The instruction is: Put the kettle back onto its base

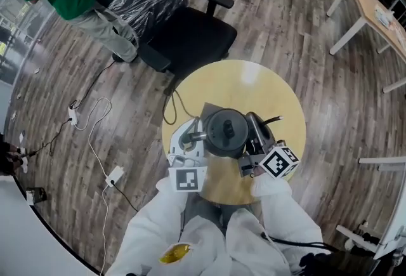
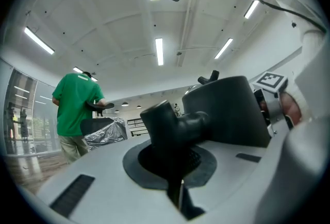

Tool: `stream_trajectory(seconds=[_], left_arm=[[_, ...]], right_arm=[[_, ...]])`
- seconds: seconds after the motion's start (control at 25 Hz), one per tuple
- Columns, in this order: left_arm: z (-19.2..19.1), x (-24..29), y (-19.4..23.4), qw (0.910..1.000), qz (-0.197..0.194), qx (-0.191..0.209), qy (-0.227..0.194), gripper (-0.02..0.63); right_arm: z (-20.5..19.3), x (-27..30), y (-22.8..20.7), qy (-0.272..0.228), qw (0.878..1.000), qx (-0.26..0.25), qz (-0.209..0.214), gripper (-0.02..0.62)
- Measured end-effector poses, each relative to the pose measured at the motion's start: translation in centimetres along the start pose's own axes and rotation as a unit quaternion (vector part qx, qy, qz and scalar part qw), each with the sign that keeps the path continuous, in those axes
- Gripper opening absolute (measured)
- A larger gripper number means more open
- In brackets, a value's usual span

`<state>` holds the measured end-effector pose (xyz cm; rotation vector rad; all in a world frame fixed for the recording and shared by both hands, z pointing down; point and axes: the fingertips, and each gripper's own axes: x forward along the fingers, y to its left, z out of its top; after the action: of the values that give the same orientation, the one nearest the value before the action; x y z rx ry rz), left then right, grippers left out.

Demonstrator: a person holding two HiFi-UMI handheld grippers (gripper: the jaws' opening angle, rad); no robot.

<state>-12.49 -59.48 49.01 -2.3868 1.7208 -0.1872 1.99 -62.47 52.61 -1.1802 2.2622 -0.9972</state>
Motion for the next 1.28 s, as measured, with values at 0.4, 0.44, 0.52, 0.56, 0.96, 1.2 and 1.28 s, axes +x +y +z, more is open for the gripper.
stream_trajectory(seconds=[0.4, 0.44, 0.52, 0.56, 0.96, 1.2, 1.28], left_arm=[[-7.5, 3.9, 0.4, 0.9986, 0.009, 0.026, 0.045, 0.000], [-7.9, 3.9, 0.4, 0.9985, 0.010, 0.023, 0.049, 0.000], [-8.5, 3.9, 0.2, 0.9982, 0.011, 0.024, 0.054, 0.000], [-8.6, 3.9, 0.2, 0.9980, 0.011, 0.028, 0.055, 0.000], [-8.6, 3.7, 0.7, 0.9967, 0.016, 0.047, 0.064, 0.000], [-9.8, 3.1, 0.4, 0.9956, 0.011, 0.050, 0.079, 0.000], [-9.7, 3.3, 0.6, 0.9970, 0.017, 0.033, 0.068, 0.000]], right_arm=[[-2.3, 3.3, -5.1, 0.030, 0.999, -0.027, -0.021, 0.032], [-2.5, 3.4, -5.4, 0.034, 0.999, -0.026, -0.023, 0.032], [-3.0, 3.3, -5.7, 0.038, 0.999, -0.023, -0.025, 0.032], [-3.1, 3.2, -5.8, 0.037, 0.999, -0.020, -0.025, 0.032], [-4.2, 3.5, -6.3, 0.023, 0.999, 0.009, -0.021, 0.032], [-5.3, 3.3, -7.2, 0.027, 0.999, 0.019, -0.032, 0.032], [-5.3, 3.5, -7.1, 0.033, 0.999, 0.016, -0.027, 0.032]])
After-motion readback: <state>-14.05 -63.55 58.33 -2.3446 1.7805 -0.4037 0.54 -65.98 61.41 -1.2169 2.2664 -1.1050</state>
